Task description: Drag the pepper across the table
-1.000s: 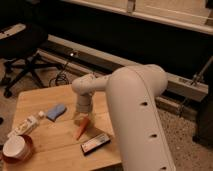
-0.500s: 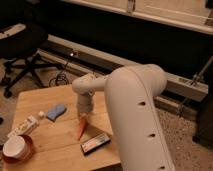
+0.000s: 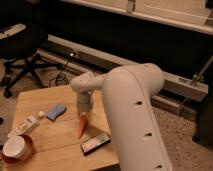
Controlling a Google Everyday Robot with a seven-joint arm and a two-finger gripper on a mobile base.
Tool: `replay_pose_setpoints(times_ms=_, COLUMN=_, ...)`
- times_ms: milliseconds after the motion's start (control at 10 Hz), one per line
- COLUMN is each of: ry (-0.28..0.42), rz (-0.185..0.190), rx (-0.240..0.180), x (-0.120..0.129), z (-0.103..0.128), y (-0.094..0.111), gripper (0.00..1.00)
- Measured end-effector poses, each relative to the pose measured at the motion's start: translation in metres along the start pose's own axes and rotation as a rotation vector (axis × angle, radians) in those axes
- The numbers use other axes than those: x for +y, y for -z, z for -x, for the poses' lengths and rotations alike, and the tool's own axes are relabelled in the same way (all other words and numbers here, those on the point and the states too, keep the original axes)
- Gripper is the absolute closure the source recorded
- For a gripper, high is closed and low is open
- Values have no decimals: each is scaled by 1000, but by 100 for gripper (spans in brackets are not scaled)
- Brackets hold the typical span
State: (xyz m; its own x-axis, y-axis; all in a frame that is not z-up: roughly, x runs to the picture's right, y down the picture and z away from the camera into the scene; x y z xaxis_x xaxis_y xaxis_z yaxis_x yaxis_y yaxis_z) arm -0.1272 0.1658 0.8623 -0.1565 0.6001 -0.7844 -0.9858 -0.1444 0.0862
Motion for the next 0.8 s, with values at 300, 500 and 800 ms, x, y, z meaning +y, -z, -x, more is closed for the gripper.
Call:
replay_pose_setpoints(times_ms=300, ry=13, rz=-16, rx=-15, x=8, z=11, y=4, gripper=86)
replay_pose_setpoints(times_ms=500, ry=14, rz=-25, rx=-21, x=11, z=19, y=4, gripper=86)
replay_pose_setpoints(times_ms=800, ry=9, rz=-30, rx=-28, x=12, z=31, y=7, gripper=86)
